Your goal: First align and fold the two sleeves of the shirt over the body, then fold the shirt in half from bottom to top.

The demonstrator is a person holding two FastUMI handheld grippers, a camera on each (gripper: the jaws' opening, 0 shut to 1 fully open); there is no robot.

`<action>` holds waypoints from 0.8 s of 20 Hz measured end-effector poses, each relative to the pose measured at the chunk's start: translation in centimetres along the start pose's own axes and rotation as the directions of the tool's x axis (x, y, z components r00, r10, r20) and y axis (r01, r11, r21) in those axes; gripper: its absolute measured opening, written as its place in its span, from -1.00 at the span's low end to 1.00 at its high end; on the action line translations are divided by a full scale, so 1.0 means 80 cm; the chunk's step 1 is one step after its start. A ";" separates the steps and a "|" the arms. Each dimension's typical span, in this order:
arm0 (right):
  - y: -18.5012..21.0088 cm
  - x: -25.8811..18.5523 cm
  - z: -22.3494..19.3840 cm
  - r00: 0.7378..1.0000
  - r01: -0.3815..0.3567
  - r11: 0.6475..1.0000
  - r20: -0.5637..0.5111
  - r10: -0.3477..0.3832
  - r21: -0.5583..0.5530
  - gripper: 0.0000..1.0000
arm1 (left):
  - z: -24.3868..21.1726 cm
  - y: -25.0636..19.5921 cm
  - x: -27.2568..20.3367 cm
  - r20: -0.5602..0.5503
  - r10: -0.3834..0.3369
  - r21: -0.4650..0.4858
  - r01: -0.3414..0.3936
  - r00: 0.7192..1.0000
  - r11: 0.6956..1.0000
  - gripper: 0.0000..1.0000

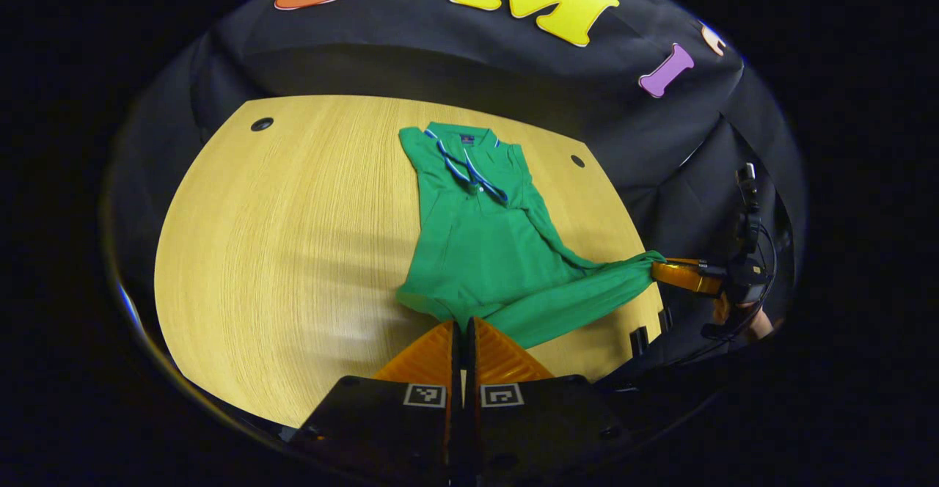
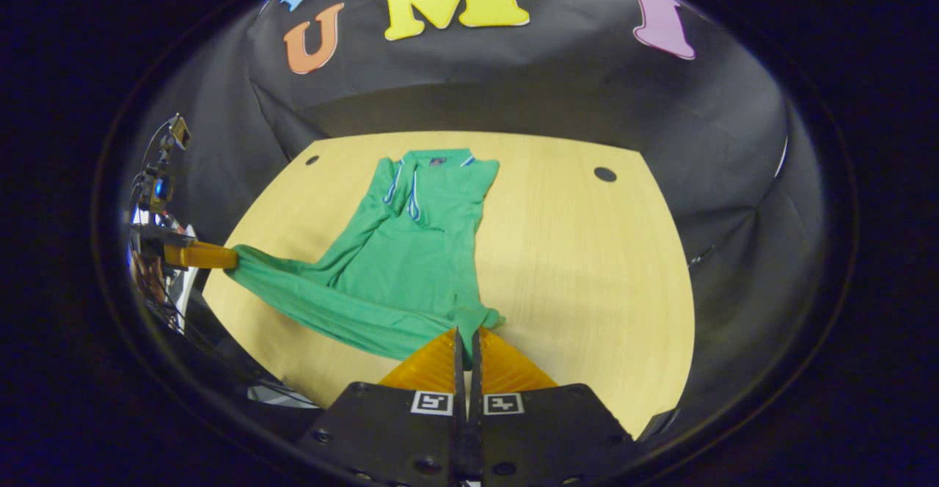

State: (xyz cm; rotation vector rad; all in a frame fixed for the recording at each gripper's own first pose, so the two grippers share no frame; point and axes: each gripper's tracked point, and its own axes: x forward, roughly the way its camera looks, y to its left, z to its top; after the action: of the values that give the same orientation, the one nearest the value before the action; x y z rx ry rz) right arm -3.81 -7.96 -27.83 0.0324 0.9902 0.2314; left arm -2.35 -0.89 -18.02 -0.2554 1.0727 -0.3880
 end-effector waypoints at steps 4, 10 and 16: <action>-0.005 0.009 0.056 0.998 0.001 1.000 0.062 -0.003 0.028 -0.99 | 0.059 0.006 0.004 0.071 -0.002 -0.002 0.002 0.997 1.000 -0.94; -0.013 0.036 0.155 0.986 0.018 0.999 0.165 -0.026 0.050 -0.99 | 0.162 0.029 0.027 0.195 0.002 -0.023 0.002 0.981 1.000 -0.94; -0.013 0.105 0.258 0.972 0.033 0.999 0.230 -0.039 0.031 -0.99 | 0.259 0.063 0.066 0.321 0.049 -0.041 -0.038 0.946 0.998 -0.94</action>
State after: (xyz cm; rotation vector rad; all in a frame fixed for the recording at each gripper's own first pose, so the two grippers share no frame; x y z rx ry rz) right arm 17.94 -5.66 -23.53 0.0644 0.7620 0.1767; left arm 19.20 1.73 -14.75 -0.3139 0.7618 -0.2765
